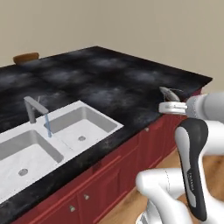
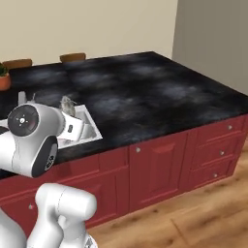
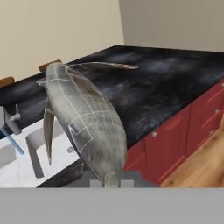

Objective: Take the fish out of the fridge, briefly rinse it in the sink, and place it on the tray next to the sink.

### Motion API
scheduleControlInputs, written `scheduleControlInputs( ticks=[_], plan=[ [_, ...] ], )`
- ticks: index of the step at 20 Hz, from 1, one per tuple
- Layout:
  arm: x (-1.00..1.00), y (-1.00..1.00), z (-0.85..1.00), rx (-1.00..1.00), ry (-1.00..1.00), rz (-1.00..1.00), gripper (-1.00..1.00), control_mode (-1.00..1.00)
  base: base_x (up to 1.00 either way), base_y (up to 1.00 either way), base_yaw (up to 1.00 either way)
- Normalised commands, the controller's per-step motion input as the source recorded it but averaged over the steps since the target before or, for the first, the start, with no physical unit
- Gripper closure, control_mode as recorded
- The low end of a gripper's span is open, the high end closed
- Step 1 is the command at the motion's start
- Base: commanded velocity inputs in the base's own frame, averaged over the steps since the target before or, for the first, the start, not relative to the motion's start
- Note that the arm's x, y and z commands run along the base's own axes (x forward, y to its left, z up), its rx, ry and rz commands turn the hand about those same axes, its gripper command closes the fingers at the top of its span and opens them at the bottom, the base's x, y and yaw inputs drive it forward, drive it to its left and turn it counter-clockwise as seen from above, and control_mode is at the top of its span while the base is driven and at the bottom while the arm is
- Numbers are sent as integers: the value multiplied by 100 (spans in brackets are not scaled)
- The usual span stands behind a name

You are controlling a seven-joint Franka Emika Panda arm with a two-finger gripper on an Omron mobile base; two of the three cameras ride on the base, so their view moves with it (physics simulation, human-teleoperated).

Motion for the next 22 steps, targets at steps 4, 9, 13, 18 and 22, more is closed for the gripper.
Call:
scheduleControlInputs(
  ticks=[4, 9, 13, 18, 22],
  plan=[
    [0, 0, 0, 0, 0, 0, 100, 100, 29, -41, 45],
    [0, 0, 0, 0, 0, 0, 100, 100, 14, -32, 51],
    [0, 0, 0, 0, 0, 0, 100, 100, 9, -23, 62],
    [0, 0, 0, 0, 0, 0, 100, 100, 4, -55, 52],
    [0, 0, 0, 0, 0, 0, 100, 100, 32, -78, 37]
  ],
)
